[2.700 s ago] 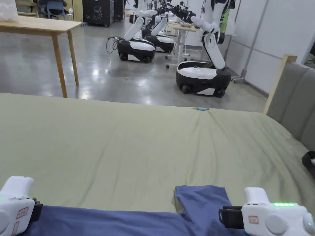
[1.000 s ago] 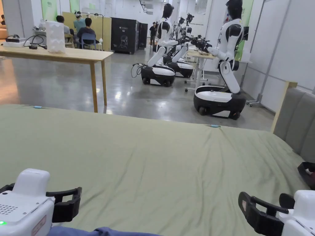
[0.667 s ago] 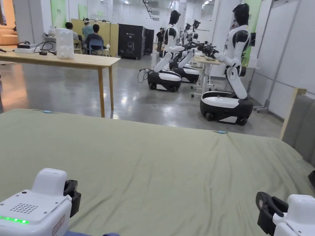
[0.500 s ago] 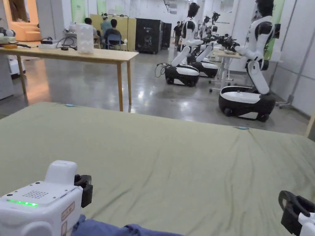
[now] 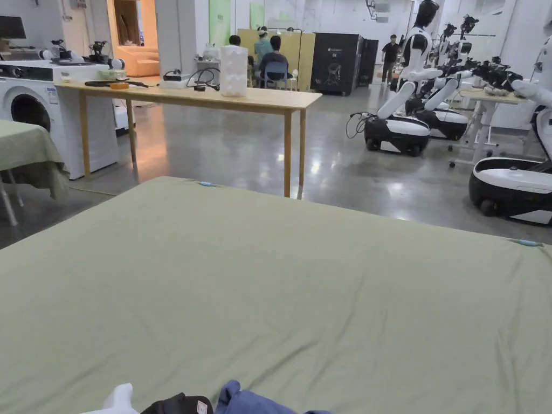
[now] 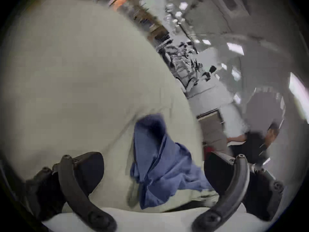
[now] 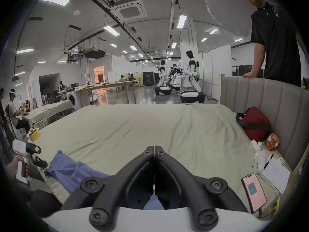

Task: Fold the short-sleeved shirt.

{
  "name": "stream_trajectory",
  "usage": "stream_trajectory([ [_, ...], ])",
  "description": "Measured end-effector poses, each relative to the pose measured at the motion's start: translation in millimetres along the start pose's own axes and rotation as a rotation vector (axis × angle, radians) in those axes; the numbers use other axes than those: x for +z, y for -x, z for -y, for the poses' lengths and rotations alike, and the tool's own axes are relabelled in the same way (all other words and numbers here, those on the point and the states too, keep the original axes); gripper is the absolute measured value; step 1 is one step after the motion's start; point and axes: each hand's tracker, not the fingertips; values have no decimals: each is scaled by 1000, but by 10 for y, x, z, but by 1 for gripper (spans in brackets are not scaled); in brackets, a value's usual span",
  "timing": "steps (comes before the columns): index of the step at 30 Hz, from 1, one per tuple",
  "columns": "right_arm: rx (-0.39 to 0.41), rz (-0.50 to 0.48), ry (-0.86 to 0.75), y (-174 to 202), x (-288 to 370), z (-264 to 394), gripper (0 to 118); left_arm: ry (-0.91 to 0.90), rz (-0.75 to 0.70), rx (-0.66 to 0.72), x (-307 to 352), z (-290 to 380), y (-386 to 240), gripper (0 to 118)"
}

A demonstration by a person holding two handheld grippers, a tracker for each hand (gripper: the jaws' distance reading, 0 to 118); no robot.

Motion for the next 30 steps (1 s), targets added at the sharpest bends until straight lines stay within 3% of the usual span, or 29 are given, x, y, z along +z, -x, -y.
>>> stream_trajectory([
  [1, 7, -3, 4, 16, -8, 2, 0, 53, 48, 103, -152, 178, -39, 117],
  [2, 10, -6, 5, 28, -14, 1, 0, 22, 126, 111, -231, 265, -25, 118],
  [3, 13, -6, 7, 76, -5, -29, 0, -70, 205, 20, -244, 285, -120, 118],
  [6, 7, -9, 12, 129, -31, -70, 0, 43, 264, 73, -640, 193, -121, 115],
  [7, 4, -9, 15, 118, -68, -78, 0, 72, 246, 40, -751, 195, -203, 83],
  [8, 5, -9, 16, 129, -87, -85, 0, 71, 211, 11, -817, 193, -258, 22],
  [9, 13, -3, 18, 156, -96, -94, 0, 67, 113, 25, -965, 51, -155, 2],
  [10, 20, -2, 19, 174, -95, -104, 0, 93, -42, 64, -1076, 52, -111, 2],
  [11, 21, -2, 19, 190, -100, -97, 0, 96, -75, 82, -1076, 60, -61, 2],
  [12, 22, -2, 16, 205, -95, -95, 0, 56, 81, 88, -978, 32, -57, 2],
  [13, 23, -1, 16, 214, -87, -103, 0, 51, 66, 79, -892, 138, -147, 2],
  [21, 47, -18, 17, 317, -89, -104, 0, -132, -278, -244, -199, -282, -546, 2],
  [27, 13, -41, 4, 358, -28, -66, 0, -142, -459, -838, -569, 488, -1920, 2],
  [30, 2, -44, 0, 351, 39, -7, 0, -96, -456, -1000, -1073, 1037, -2185, 2],
])
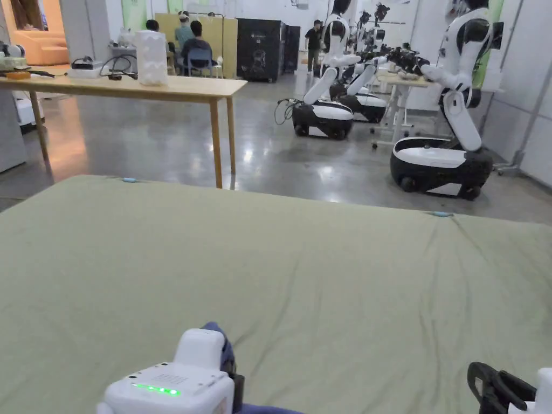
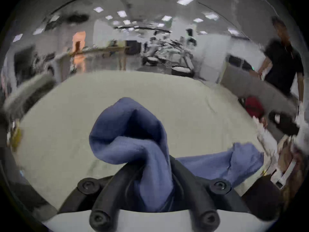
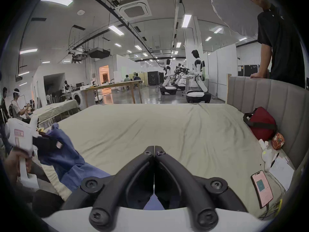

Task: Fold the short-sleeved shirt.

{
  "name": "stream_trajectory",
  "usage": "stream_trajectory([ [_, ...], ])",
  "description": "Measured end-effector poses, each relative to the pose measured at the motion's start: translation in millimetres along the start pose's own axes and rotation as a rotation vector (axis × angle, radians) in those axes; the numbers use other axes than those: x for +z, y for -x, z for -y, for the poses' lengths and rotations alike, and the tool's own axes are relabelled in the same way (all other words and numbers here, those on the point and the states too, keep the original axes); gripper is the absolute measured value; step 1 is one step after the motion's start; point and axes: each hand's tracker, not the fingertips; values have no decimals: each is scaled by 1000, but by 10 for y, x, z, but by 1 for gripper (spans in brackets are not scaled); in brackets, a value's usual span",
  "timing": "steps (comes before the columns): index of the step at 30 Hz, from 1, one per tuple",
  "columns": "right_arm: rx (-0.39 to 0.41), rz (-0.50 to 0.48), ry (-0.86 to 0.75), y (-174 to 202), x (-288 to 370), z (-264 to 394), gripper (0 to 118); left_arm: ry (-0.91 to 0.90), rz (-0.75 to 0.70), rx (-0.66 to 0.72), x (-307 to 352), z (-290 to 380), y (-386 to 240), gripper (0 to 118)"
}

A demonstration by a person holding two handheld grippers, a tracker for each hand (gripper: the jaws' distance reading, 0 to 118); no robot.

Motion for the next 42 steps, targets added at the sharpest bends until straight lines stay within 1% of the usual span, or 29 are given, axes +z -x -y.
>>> stream_trajectory([
  [2, 6, 5, -2, -29, 27, 70, 0, 33, 21, -87, -256, 107, -532, 2],
  [3, 6, 7, -4, -51, 51, 87, 0, 64, 42, -97, -327, 185, -839, 2],
  [5, 0, 9, -6, -99, 109, 98, 0, 112, 34, -111, -628, 396, -1141, 3],
  [6, -2, 9, -6, -130, 148, 100, 0, 143, 16, -122, -767, 501, -1244, 9],
  [7, -4, 10, -4, -174, 174, 107, 0, 153, 28, -115, -876, 620, -1248, 40],
  [8, -6, 8, -2, -220, 192, 112, 0, 175, 68, -89, -936, 675, -1254, 80],
  [9, -9, 9, 1, -272, 202, 121, 0, 205, 104, -59, -977, 675, -1240, 110],
  [10, -10, 7, 4, -322, 210, 126, 0, 243, 142, -36, -964, 651, -1244, 112],
  [11, -10, 3, 7, -362, 216, 129, 0, 195, 158, -40, -778, 572, -1241, 108],
  [12, -10, -2, 10, -403, 221, 131, 0, 130, 144, -35, -609, 476, -1231, 109],
  [14, -9, -13, 21, -462, 229, 142, 0, 65, 154, -19, -356, 321, -1117, 109],
  [16, -13, -30, 27, -516, 257, 154, 0, -9, 141, 45, -113, 229, -891, 109],
  [17, -19, -35, 25, -518, 277, 162, 0, -29, 118, 71, -89, 219, -789, 110],
  [18, -29, -41, 25, -527, 295, 178, 0, -15, 81, 121, -110, 233, -668, 110],
  [19, -41, -44, 24, -541, 306, 200, 0, 23, 85, 179, -97, 231, -593, 109],
  [20, -51, -46, 23, -550, 311, 223, 0, 56, 104, 230, -160, 276, -530, 100],
  [21, -60, -46, 24, -564, 301, 271, 0, 66, 101, 283, -225, 332, -496, 75],
  [22, -70, -47, 25, -574, 298, 307, 0, 89, 105, 309, -300, 387, -542, 20],
  [23, -78, -48, 30, -580, 295, 333, 0, 107, 121, 314, -409, 447, -583, 5],
  [26, -95, -49, 47, -608, 308, 395, 0, 181, 300, 300, -639, 601, -992, 5],
  [28, -96, -43, 54, -624, 322, 425, 0, 210, 378, 276, -775, 701, -1407, 5],
  [30, -97, -41, 59, -637, 351, 426, 0, 306, 344, 258, -949, 782, -1597, 5],
  [31, -98, -41, 60, -644, 377, 424, 0, 284, 291, 286, -972, 850, -1632, 4],
  [33, -92, -41, 53, -658, 428, 418, 0, 253, 340, 373, -920, 796, -1496, 4],
  [34, -82, -42, 45, -656, 445, 416, 0, 252, 330, 381, -831, 741, -1478, 4],
  [36, -72, -43, 43, -644, 436, 409, 0, 84, 309, 308, -536, 635, -1451, 4],
  [38, -75, -45, 44, -601, 432, 379, 0, 68, 280, 259, -419, 565, -1446, 4],
  [40, -78, -45, 44, -564, 445, 359, 0, 3, 332, 340, -252, 529, -1254, 4],
  [42, -77, -53, 42, -537, 471, 346, 0, -28, 317, 409, -87, 477, -980, 5],
])
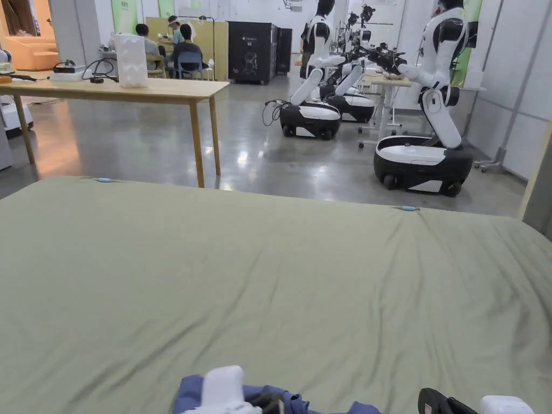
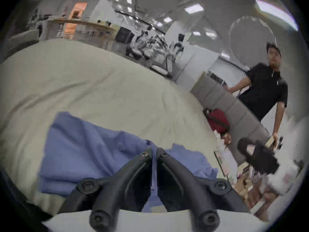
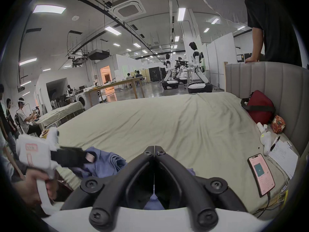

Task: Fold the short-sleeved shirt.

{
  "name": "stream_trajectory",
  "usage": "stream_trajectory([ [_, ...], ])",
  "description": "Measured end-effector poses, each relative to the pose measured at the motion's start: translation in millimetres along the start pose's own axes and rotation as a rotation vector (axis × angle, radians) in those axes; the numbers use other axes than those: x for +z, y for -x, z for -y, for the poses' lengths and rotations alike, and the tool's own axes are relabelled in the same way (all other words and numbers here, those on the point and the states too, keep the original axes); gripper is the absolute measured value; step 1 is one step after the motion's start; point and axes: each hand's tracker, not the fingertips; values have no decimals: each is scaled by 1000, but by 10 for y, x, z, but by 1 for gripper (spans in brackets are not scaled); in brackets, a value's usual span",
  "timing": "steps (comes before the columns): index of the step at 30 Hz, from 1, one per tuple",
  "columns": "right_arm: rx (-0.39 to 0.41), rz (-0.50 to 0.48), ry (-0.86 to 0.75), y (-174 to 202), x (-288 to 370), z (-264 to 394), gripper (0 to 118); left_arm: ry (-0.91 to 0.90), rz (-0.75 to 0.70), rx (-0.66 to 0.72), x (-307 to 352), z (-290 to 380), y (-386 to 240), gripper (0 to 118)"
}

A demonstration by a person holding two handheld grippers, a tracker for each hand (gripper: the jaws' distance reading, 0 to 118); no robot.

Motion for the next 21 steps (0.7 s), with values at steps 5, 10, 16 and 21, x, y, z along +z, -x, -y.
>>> stream_trajectory([
  [5, 19, -1, 14, 58, -45, -13, 0, -55, -47, 154, 540, -248, 735, 35],
  [10, 16, -12, 28, 158, -154, -37, 0, -31, -36, 388, 682, -54, 1474, 118],
  [16, 26, -13, 52, 208, -252, -83, 0, 45, 471, 732, -38, 368, 1873, 117],
  [21, 30, 19, 63, 197, -258, -58, 0, 118, 168, 706, -148, 304, 1421, 7],
])
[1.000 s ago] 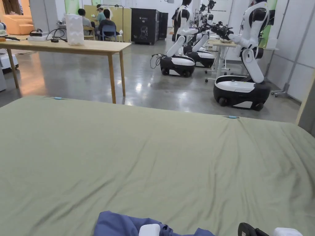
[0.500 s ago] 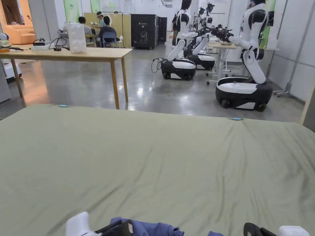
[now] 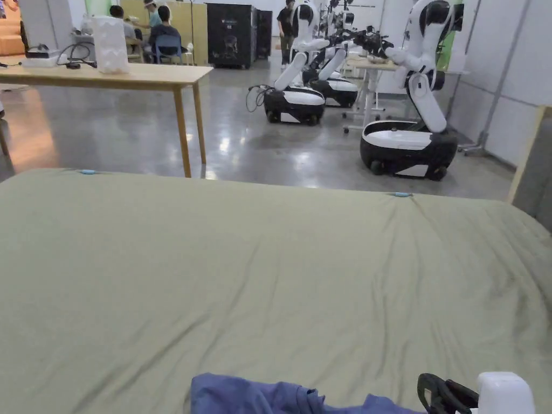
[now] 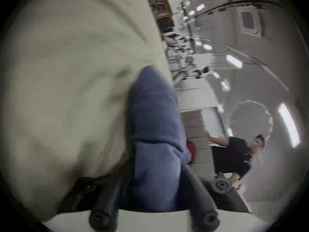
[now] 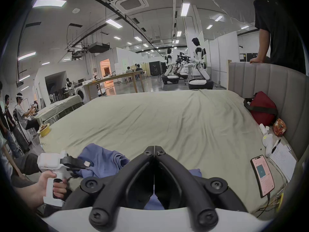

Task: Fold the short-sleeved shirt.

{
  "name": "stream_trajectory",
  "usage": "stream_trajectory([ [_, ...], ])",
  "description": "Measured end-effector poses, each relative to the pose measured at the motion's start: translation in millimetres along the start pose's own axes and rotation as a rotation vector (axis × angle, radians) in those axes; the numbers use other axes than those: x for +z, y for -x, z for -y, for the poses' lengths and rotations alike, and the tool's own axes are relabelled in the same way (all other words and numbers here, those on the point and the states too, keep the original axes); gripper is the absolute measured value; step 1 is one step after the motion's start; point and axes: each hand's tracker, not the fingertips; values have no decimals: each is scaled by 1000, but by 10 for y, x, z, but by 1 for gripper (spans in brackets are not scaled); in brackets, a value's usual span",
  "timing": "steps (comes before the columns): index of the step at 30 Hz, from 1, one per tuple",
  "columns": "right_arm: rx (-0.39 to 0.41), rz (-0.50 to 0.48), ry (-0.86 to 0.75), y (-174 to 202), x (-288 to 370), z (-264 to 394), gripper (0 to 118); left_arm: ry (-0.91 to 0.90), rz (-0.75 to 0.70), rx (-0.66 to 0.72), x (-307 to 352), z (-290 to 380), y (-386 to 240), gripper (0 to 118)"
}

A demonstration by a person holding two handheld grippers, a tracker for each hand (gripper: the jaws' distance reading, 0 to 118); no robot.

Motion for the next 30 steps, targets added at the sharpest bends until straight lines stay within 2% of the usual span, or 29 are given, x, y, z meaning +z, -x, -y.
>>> stream_trajectory([
  [2, 7, 9, 5, 22, 25, 4, 0, -11, 100, -20, 92, -49, -58, 7],
  [4, 14, 20, 5, 26, 57, 7, 0, -61, 70, -75, 262, -294, -43, 7],
  [5, 15, 25, 6, 20, 62, 8, 0, -77, 46, -130, 355, -391, -89, 7],
  [8, 10, 33, 8, -4, 66, 20, 0, -167, -152, -328, 662, -701, -203, 7],
  [11, -3, 34, 10, 3, 75, 21, 0, -195, -225, -459, 804, -876, -387, 7],
  [13, -2, 35, 10, 15, 65, 23, 0, -216, -295, -668, 748, -605, -768, 7],
  [16, 0, 37, 6, 9, 63, 3, 0, -264, -288, -1062, 466, 48, -1385, 7],
  [18, -7, 40, 1, -38, 80, 4, 0, -205, -273, -1271, 137, 527, -1657, 7],
  [21, 4, 54, -8, -66, 140, 32, 0, -75, -290, -1534, -455, 1355, -1741, 7],
  [23, 17, 62, -6, -62, 194, 49, 0, 39, -342, -1645, -796, 1683, -1571, 7],
  [25, 23, 67, -5, -94, 223, 66, 0, 113, -419, -1655, -1094, 1849, -1332, 7],
  [26, 23, 67, -3, -132, 228, 71, 0, 138, -435, -1628, -1167, 1853, -1259, 11],
  [27, 23, 66, 1, -162, 231, 74, 0, 143, -440, -1589, -1179, 1813, -1231, 24],
  [29, 18, 61, 6, -184, 242, 72, 0, 127, -376, -1507, -1060, 1745, -1304, 91],
  [30, 16, 57, 6, -186, 257, 70, 0, 109, -335, -1481, -925, 1709, -1393, 112],
])
